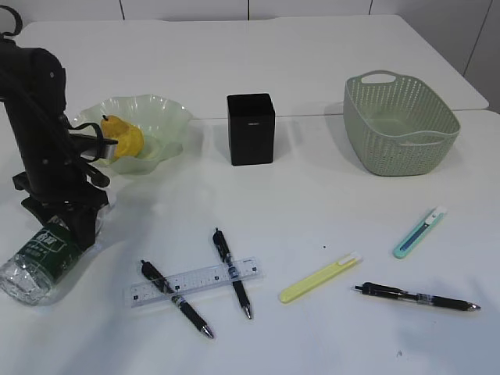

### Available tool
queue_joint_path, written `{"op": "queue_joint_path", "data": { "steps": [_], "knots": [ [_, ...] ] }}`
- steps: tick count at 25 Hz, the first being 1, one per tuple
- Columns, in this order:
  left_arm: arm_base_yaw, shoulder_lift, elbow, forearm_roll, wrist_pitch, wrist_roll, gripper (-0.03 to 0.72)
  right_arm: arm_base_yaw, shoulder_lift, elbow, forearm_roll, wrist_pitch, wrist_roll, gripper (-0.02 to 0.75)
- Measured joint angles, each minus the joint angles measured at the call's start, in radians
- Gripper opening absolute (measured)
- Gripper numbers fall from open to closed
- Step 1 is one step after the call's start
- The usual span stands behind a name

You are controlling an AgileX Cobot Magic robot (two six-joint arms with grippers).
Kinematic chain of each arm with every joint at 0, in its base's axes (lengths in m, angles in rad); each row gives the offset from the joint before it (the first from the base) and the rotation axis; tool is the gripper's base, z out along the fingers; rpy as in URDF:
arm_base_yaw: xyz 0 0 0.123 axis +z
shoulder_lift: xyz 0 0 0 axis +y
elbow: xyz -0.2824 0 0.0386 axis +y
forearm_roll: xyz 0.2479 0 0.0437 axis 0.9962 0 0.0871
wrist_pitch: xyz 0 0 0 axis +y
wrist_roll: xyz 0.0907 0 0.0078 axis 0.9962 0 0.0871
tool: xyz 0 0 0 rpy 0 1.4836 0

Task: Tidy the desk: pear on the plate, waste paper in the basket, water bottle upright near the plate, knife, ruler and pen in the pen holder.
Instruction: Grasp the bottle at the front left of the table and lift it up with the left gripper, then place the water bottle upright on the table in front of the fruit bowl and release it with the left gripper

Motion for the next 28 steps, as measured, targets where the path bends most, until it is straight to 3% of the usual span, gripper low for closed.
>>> {"op": "queue_joint_path", "data": {
  "steps": [28],
  "knots": [
    [0.0, -0.407, 0.032, -0.065, 0.002, -0.078, 0.377, 0.0, 0.0, 0.0, 0.0, -0.008, 0.025, 0.365]
  ]
}}
